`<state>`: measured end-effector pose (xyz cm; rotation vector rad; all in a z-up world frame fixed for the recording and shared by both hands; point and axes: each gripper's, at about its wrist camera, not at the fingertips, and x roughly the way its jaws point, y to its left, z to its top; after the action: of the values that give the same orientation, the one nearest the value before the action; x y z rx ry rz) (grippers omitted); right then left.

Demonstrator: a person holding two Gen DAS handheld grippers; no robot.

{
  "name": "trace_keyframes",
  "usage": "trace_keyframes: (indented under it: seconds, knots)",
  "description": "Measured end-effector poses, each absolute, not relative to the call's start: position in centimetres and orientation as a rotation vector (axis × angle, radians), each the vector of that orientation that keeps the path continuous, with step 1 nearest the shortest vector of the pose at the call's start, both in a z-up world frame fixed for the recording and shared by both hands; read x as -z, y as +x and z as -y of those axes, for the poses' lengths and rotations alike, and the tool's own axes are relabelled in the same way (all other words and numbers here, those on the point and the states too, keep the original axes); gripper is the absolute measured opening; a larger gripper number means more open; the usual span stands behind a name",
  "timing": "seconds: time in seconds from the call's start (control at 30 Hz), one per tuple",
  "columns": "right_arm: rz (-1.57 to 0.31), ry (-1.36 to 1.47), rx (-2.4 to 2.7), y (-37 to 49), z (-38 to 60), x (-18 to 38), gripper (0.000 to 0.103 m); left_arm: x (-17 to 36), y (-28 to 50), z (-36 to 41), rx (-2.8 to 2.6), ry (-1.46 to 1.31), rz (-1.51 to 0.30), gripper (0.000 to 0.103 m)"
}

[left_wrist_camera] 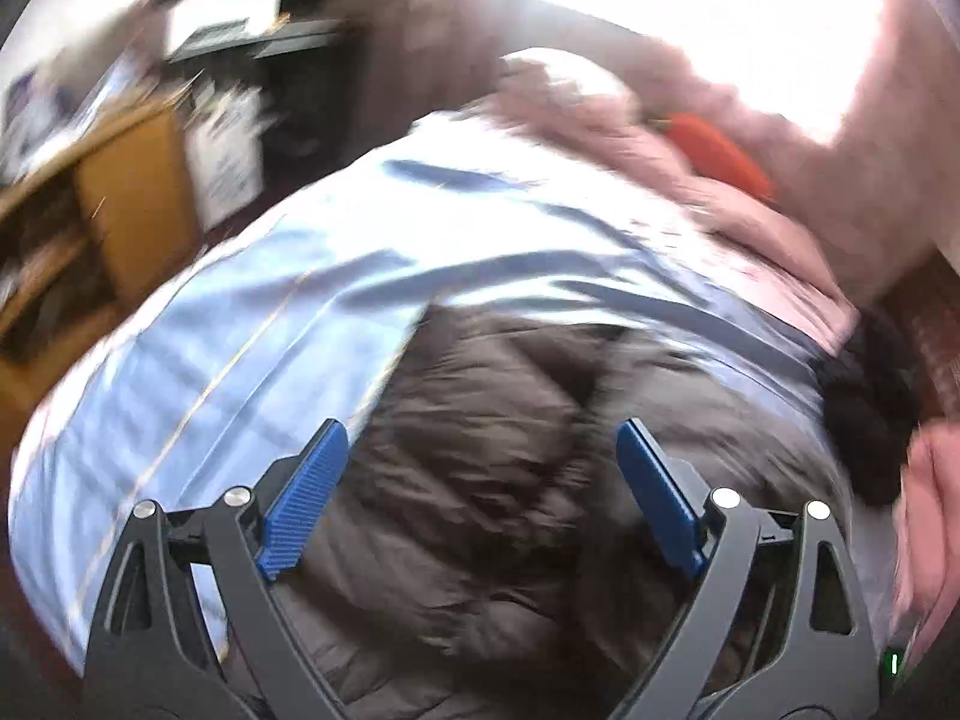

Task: Fold large clothes
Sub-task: 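Grasp the jacket hem with the right gripper and lift it toward the hood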

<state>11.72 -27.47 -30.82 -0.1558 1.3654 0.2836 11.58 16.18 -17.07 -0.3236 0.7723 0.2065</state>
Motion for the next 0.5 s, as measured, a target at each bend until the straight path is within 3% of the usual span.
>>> trace_keyframes:
  seconds: [0.03,0.17,0.23,0.33,0.5]
  knots:
    - [-1.399,-0.160,-0.219,12.0,27.9,31.2,0.075,17.1,11.9,-15.2,-0.162,-0.301,-0.779,0.092]
    - [-1.260,-0.030,-0.034,12.3,31.3,28.0,0.076,19.2,13.3,-10.6,0.001,-0.211,-0.908,0.092]
    - [-1.086,0.086,0.002,12.0,32.8,24.5,0.037,20.4,13.5,-8.8,0.055,-0.187,-0.969,0.092]
    - [-0.876,0.216,-0.162,11.7,31.5,20.7,0.021,22.0,13.4,-6.3,0.084,-0.140,-1.004,0.092]
    - [-0.789,0.127,-0.278,13.5,25.0,20.4,0.020,18.4,10.4,-5.0,0.110,-0.071,-0.746,0.092]
